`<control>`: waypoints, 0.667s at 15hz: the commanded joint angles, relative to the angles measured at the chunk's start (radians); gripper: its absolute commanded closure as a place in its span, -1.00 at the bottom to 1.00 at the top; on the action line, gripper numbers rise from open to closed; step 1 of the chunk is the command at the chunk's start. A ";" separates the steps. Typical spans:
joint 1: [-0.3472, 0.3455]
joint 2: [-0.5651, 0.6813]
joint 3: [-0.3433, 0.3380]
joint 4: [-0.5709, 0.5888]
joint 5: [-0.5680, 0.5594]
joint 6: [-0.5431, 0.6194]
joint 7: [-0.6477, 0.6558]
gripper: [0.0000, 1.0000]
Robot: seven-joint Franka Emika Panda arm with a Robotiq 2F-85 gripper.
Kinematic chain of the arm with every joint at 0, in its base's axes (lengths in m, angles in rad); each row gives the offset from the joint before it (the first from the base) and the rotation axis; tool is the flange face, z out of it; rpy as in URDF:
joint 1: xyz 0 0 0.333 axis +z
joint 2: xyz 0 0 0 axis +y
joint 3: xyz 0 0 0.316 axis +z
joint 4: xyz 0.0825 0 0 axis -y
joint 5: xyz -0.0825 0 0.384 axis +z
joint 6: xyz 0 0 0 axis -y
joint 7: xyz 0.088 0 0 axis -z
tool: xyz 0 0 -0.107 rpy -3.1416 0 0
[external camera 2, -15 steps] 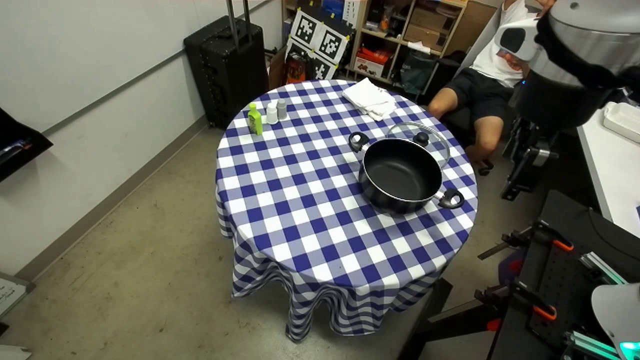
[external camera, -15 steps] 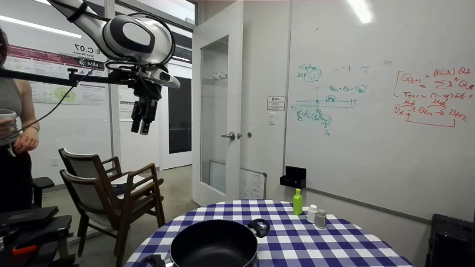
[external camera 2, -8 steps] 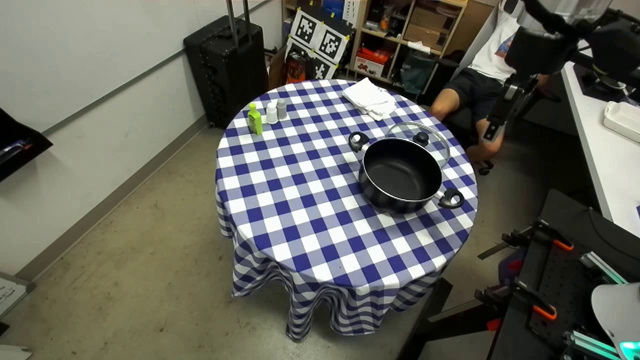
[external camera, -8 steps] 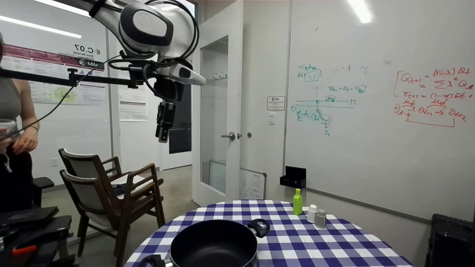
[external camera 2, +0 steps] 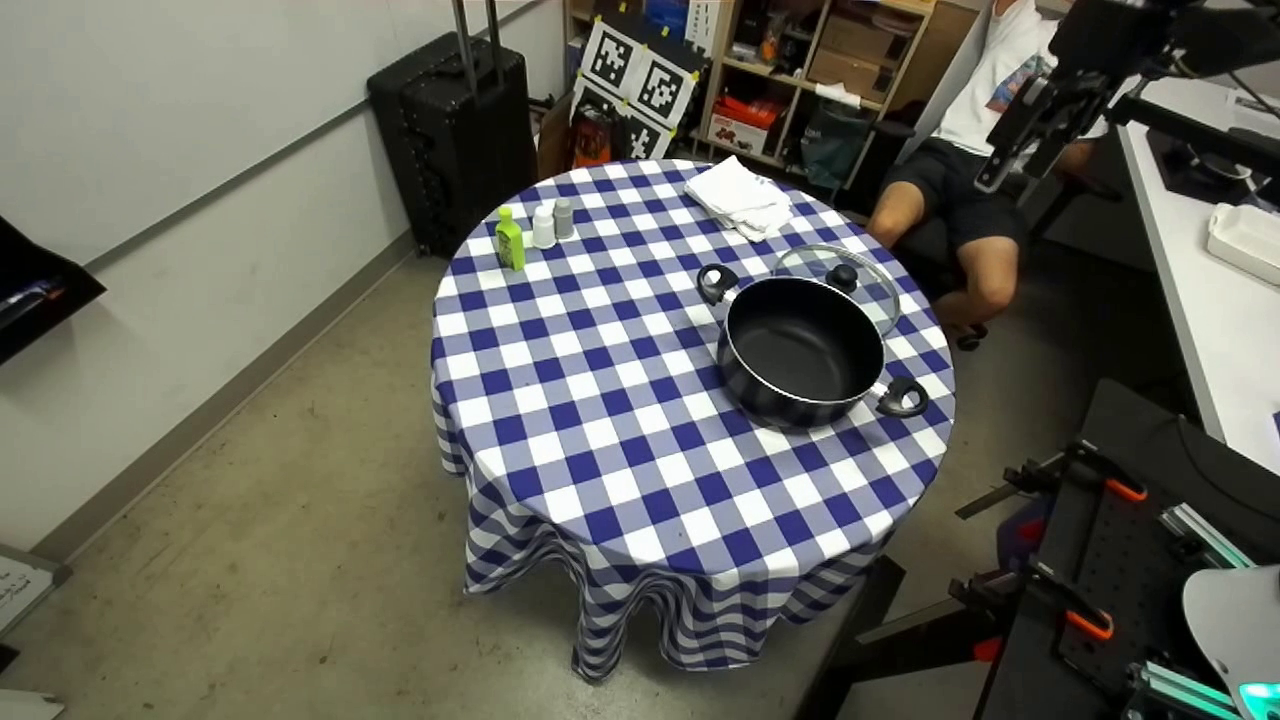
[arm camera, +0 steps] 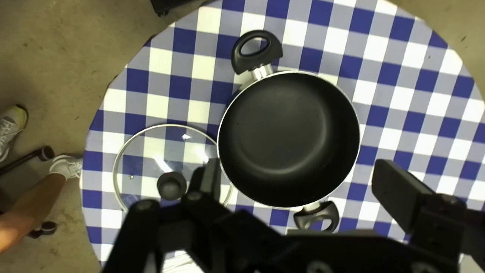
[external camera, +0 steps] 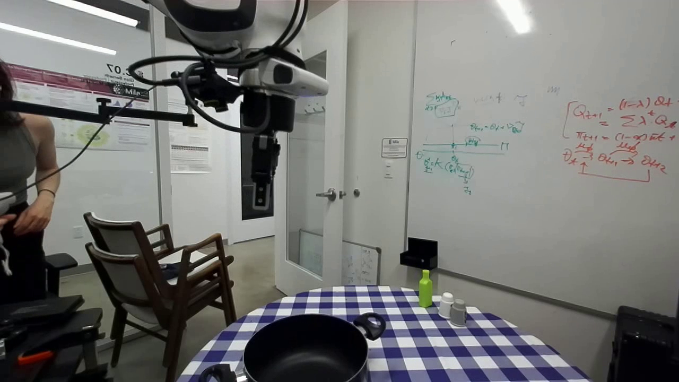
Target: Put the lid on the pot
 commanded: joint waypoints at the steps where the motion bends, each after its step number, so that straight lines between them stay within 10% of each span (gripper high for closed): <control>1: -0.041 0.066 -0.048 0.041 0.051 0.093 0.021 -1.00; 10: -0.096 0.285 -0.107 0.099 0.102 0.412 0.230 -1.00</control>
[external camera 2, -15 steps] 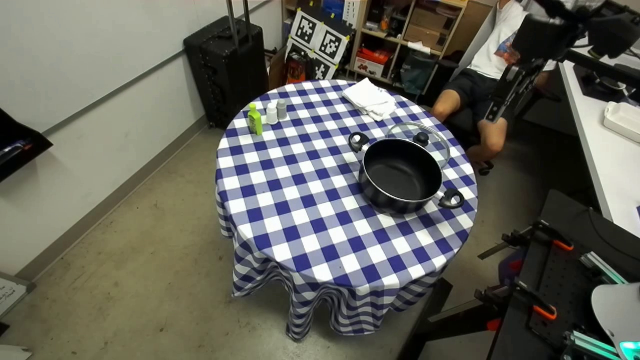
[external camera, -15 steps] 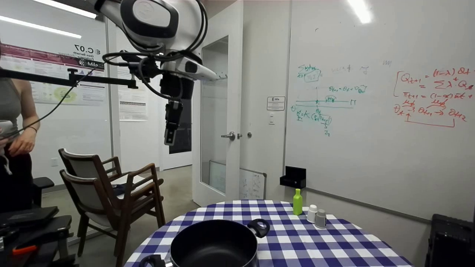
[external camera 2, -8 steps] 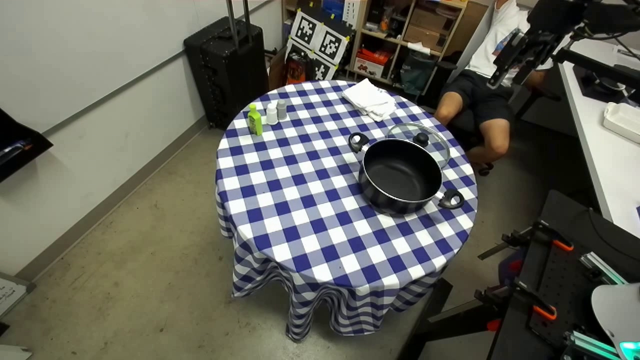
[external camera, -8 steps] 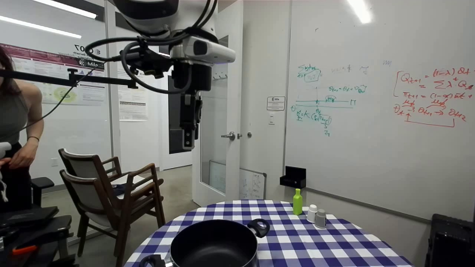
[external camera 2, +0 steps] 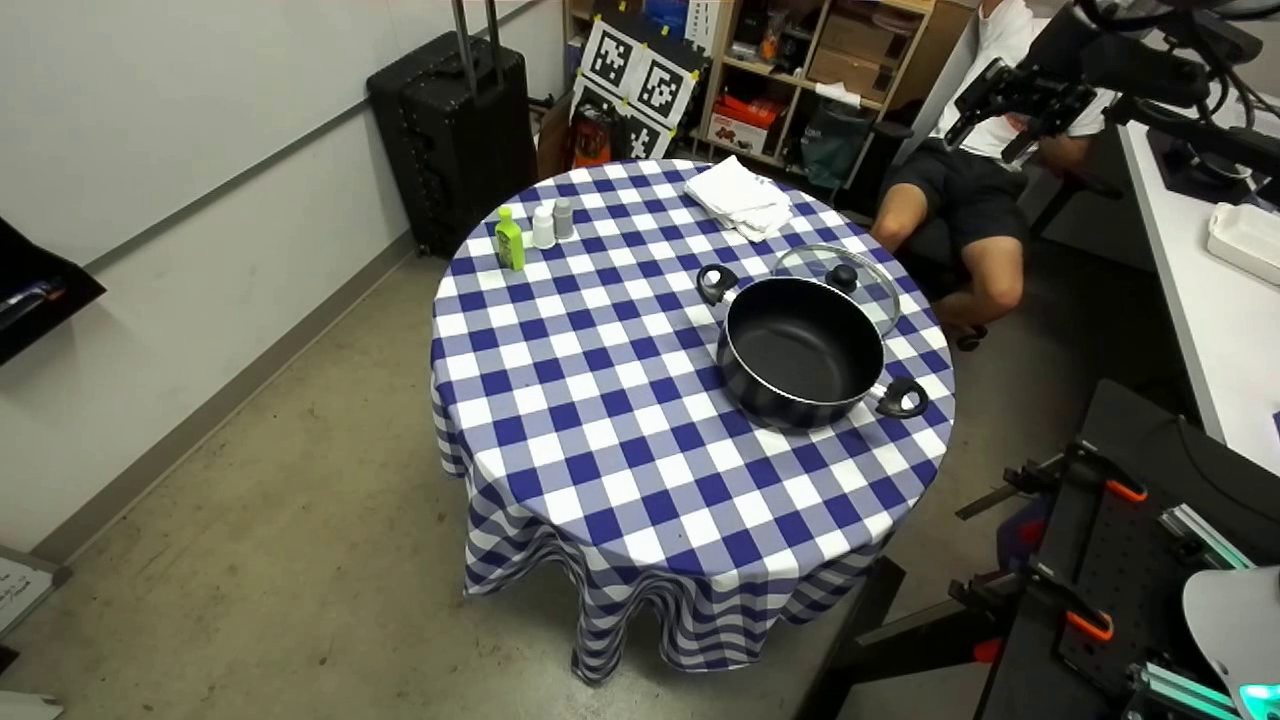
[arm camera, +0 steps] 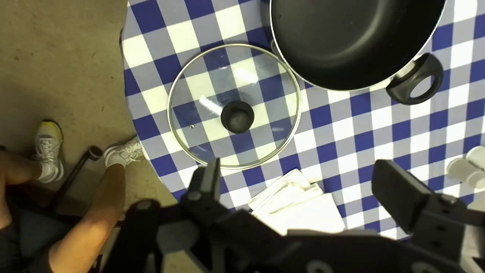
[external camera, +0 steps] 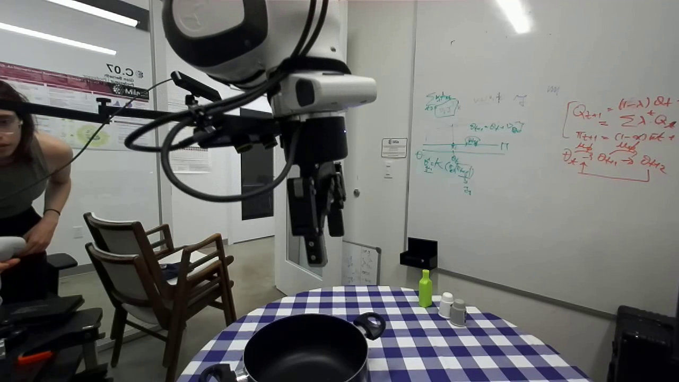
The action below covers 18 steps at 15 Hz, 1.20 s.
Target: Put the lid on the pot
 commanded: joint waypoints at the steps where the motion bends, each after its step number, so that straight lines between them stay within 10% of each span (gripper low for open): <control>1: 0.009 0.119 -0.007 0.070 -0.021 0.077 0.138 -1.00; 18: -0.037 0.541 0.024 0.389 0.089 -0.003 0.188 -1.00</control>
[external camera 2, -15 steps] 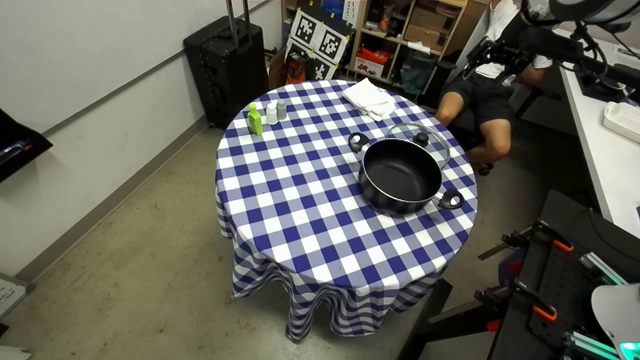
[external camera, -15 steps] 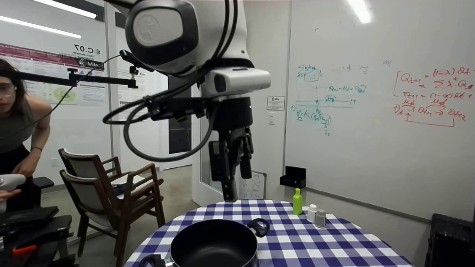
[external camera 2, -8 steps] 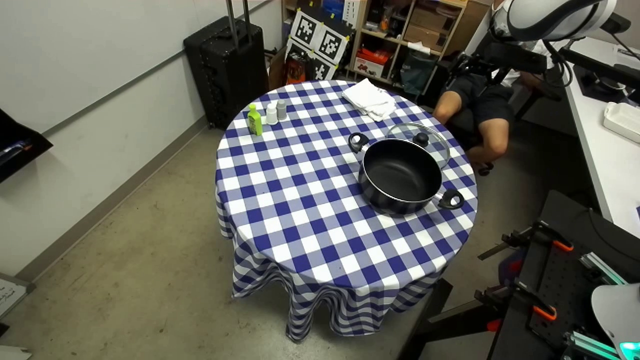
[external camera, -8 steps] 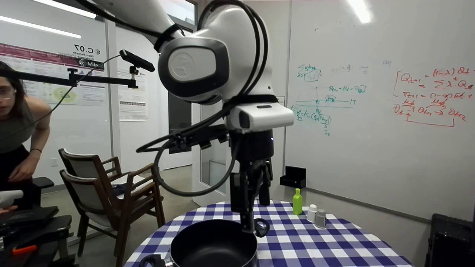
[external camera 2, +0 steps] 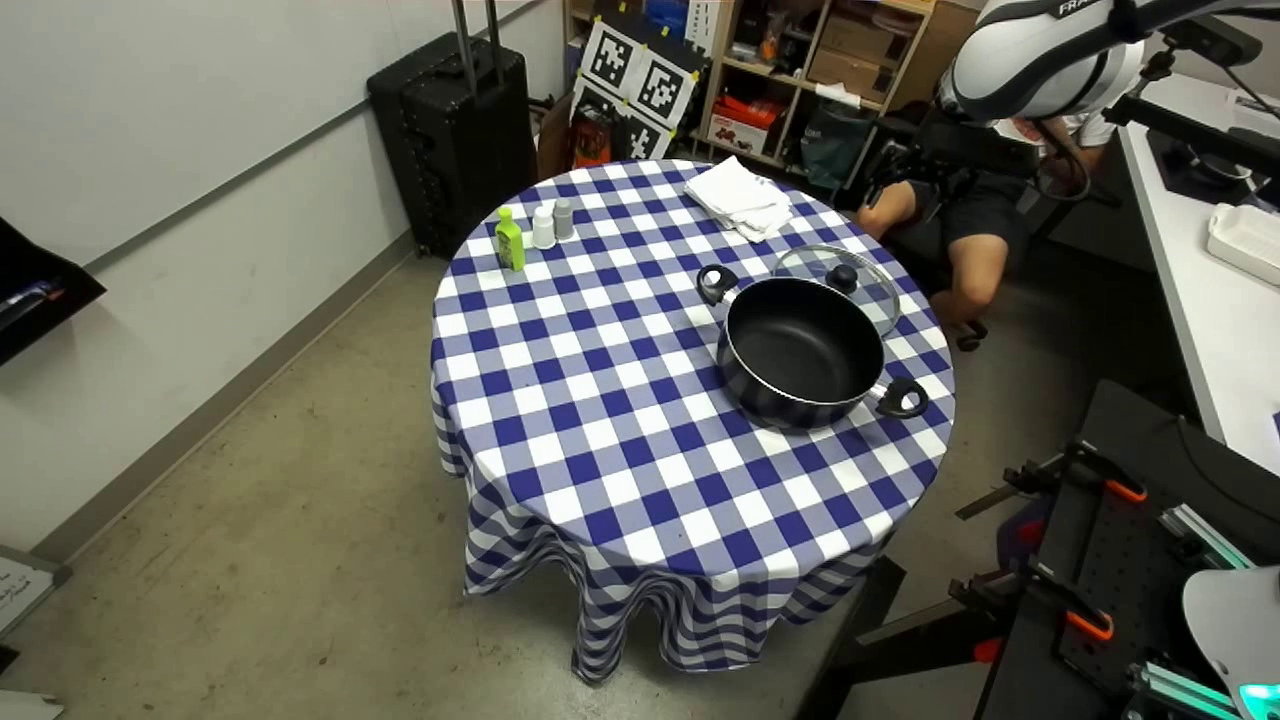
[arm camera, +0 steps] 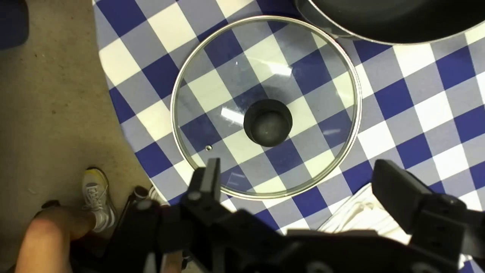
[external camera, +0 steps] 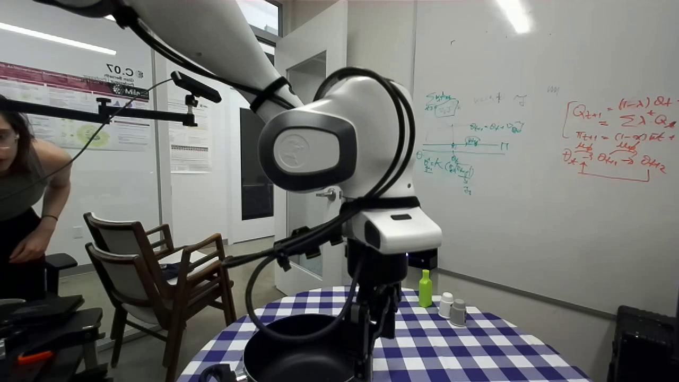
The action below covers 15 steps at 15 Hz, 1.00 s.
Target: Put the lid on the pot
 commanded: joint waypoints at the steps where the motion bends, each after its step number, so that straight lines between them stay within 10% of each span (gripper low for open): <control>1: -0.031 0.095 0.021 0.109 0.055 -0.059 -0.031 -1.00; 15: -0.104 0.353 0.074 0.377 0.124 -0.245 -0.072 -1.00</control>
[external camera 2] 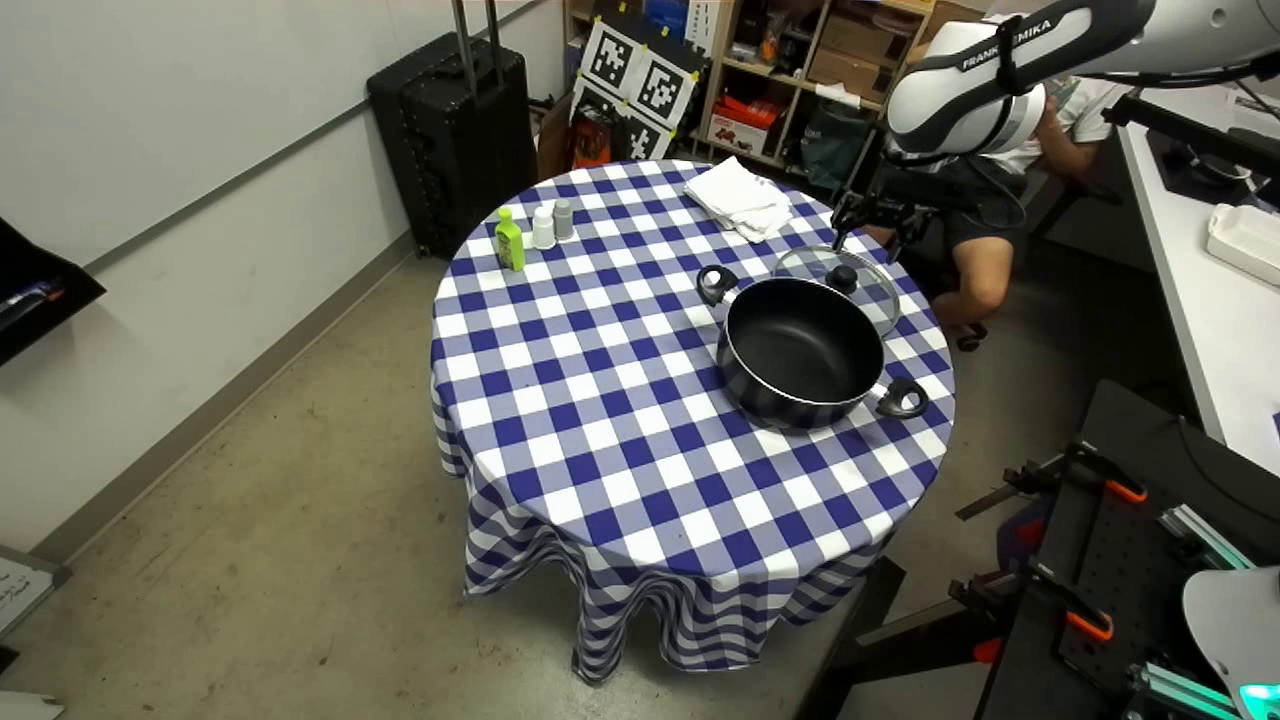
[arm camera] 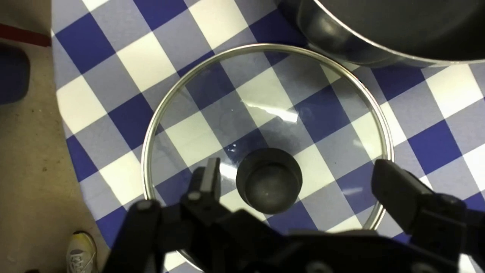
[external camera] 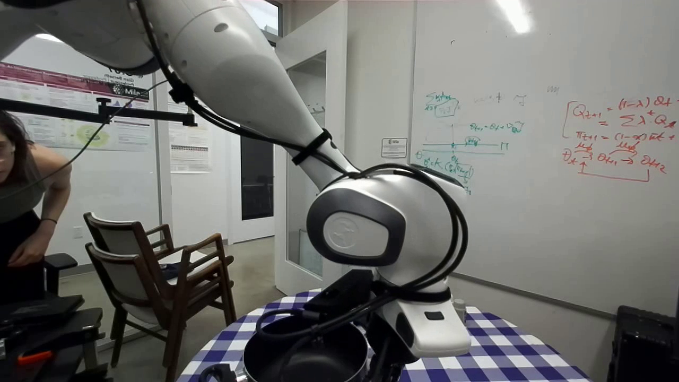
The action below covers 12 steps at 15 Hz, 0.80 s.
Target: Put the lid on the pot
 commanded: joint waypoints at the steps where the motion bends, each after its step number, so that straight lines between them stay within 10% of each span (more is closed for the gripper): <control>1: -0.029 0.078 0.010 0.112 0.036 -0.070 -0.029 -1.00; 12: -0.060 0.208 0.009 0.287 0.028 -0.184 -0.018 -1.00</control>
